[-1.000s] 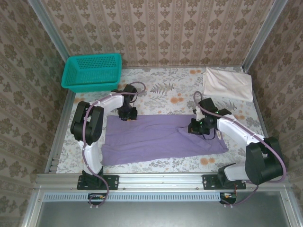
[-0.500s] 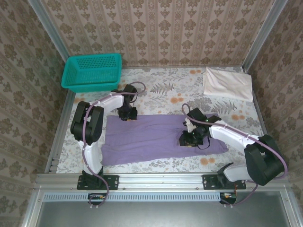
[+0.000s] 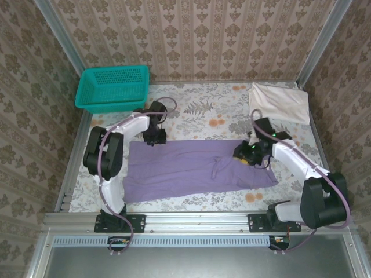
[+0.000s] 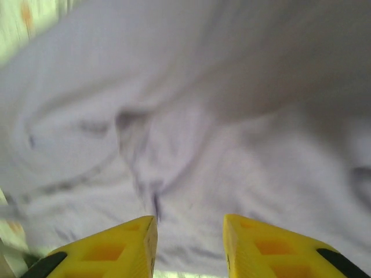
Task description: Fold and stack the t-shirts
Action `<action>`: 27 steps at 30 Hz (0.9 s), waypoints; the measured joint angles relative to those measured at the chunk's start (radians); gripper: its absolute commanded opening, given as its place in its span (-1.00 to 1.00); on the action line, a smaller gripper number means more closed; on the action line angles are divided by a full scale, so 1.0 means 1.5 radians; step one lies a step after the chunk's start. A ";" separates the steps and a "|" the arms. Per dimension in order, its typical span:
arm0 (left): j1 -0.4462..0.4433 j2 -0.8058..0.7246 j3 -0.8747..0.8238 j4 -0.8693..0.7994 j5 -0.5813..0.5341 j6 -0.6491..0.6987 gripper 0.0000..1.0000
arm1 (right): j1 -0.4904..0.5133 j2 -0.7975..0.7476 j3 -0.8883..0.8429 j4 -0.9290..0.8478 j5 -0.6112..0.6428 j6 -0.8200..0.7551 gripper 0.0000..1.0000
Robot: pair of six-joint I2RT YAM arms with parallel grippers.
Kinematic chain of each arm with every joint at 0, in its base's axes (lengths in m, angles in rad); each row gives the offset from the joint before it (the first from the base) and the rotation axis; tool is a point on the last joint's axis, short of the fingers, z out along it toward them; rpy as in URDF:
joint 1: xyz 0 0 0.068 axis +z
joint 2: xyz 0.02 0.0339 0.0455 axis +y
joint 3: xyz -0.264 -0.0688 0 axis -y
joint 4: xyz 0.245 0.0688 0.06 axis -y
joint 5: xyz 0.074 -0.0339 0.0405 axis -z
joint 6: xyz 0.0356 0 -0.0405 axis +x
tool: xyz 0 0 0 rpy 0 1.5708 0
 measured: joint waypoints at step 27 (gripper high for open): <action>0.170 -0.042 -0.126 0.039 -0.060 -0.069 -0.36 | -0.136 0.384 0.257 0.014 0.133 0.071 -0.01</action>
